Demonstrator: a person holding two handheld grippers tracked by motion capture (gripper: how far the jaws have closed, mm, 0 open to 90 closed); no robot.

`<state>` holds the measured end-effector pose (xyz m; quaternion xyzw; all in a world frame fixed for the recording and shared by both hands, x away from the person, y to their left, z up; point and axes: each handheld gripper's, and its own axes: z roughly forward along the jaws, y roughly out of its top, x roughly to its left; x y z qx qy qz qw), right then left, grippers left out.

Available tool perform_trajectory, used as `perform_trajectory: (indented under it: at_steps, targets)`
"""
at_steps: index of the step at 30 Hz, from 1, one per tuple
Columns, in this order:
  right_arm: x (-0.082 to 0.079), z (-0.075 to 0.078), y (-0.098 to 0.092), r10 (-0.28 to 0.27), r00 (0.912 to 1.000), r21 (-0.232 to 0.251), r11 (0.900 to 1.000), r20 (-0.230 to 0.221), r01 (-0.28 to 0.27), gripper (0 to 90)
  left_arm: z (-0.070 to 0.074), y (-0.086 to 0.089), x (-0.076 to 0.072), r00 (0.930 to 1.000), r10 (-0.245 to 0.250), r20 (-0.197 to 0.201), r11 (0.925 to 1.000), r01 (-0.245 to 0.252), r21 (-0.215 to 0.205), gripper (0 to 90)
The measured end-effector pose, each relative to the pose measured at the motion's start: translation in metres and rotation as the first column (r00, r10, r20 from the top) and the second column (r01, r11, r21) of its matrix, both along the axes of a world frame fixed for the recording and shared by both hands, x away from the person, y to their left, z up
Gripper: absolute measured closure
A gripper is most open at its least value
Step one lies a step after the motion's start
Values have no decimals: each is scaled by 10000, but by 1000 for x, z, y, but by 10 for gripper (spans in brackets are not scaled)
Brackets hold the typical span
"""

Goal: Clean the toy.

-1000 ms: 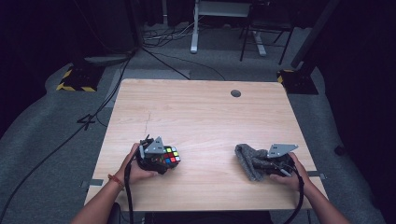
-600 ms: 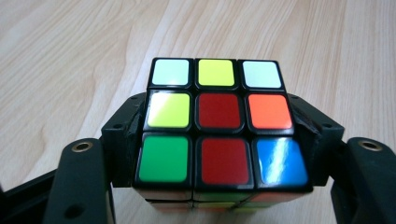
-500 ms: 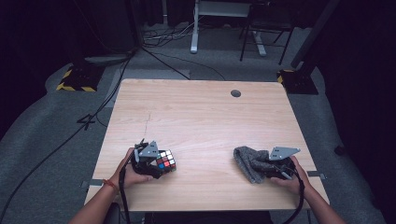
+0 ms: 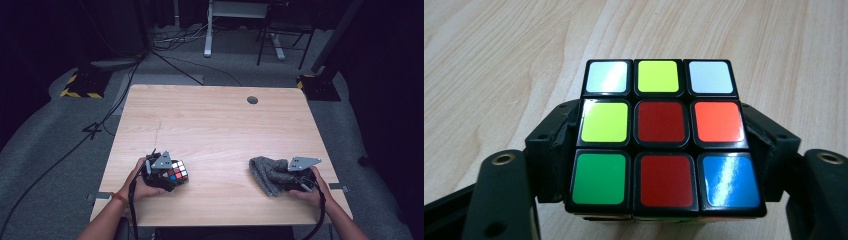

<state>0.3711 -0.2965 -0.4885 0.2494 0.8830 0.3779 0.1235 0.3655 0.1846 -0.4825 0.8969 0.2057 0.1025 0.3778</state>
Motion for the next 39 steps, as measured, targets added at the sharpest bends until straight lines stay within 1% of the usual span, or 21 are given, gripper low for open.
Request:
perform_trajectory:
  at_steps: [3, 6, 7, 10, 14, 16, 18, 20, 22, 23, 25, 26, 27, 29, 30, 31, 32, 33, 35, 37, 39]
  targets:
    - [1, 3, 0, -23, 10000, -18, 10000, 83, 23, 474, 4, 0, -2, 9999, 103, 30, 9999, -103, 52, 263]
    - [1, 7, -1, -106, 9997, -1, 9999, 216, 106, 424, 10, 3, -5, 9988, 366, 324, 9993, -369, 78, 226]
    - [1, 9, -2, -187, 9995, 54, 9998, 259, 185, 385, 12, 5, -6, 9986, 423, 318, 9991, -424, 43, 199]
    - [-1, 14, -5, -334, 9983, 80, 9994, 468, 330, 342, 16, 10, -8, 9973, 651, 349, 9979, -653, 34, 157]
    - [-5, 21, -13, -516, 9964, 225, 9985, 670, 502, 314, 17, 16, -16, 9951, 851, 495, 9959, -864, 254, 160]
    - [-8, 23, -18, -605, 9957, 271, 9979, 697, 587, 309, 17, 20, -20, 9953, 813, 528, 9962, -827, 259, 160]
    - [-12, 23, -23, -674, 9956, 256, 9975, 659, 658, 307, 17, 24, -24, 9946, 835, 621, 9955, -860, 387, 160]
    - [-18, 22, -29, -791, 9945, 113, 9968, 681, 785, 294, 17, 28, -26, 9940, 896, 630, 9946, -926, 468, 159]
    - [-23, 20, -36, -847, 9945, 102, 9964, 613, 842, 287, 16, 32, -28, 9930, 973, 670, 9930, -1014, 613, 160]
    - [-26, 19, -40, -907, 9940, 88, 9959, 617, 904, 284, 15, 34, -28, 9931, 1007, 604, 9924, -1046, 642, 160]
    - [-31, 17, -48, -1109, 9920, 111, 9938, 604, 1105, 283, 11, 38, -28, 9922, 1072, 641, 9898, -1126, 874, 157]
    - [-33, 16, -53, -1224, 9910, 169, 9924, 548, 1216, 278, 9, 39, -28, 9916, 1157, 585, 9888, -1206, 876, 159]
    - [-34, 14, -57, -1361, 9891, 163, 9907, 553, 1354, 273, 8, 41, -28, 9920, 1158, 508, 9892, -1198, 840, 164]
    - [-38, 10, -66, -1619, 9851, 16, 9868, 573, 1621, 269, 7, 44, -29, 9913, 1176, 585, 9894, -1220, 786, 165]
    - [-39, 8, -70, -1712, 9837, 59, 9852, 548, 1712, 267, 7, 46, -30, 9911, 1195, 584, 9898, -1235, 704, 165]
    - [-41, 6, -74, -1824, 9820, 103, 9832, 492, 1821, 268, 6, 47, -31, 9919, 1168, 496, 9909, -1198, 621, 165]
    - [-42, 4, -77, -1903, 9805, 119, 9817, 479, 1900, 269, 5, 48, -32, 9911, 1245, 465, 9894, -1275, 688, 164]
    - [-43, 3, -80, -1995, 9785, 26, 9799, 519, 1996, 269, 3, 49, -32, 9911, 1272, 403, 9883, -1301, 799, 164]
    - [-45, 0, -86, -2097, 9768, 48, 9778, 437, 2097, 270, -1, 51, -33, 9908, 1297, 374, 9862, -1328, 986, 164]
    - [-46, -4, -92, -2299, 9724, 34, 9732, 398, 2300, 270, -4, 54, -32, 9904, 1356, 281, 9837, -1379, 1151, 163]
    - [-47, -7, -97, -2477, 9685, 90, 9688, 266, 2475, 271, -8, 58, -32, 9893, 1439, 233, 9821, -1456, 1194, 162]
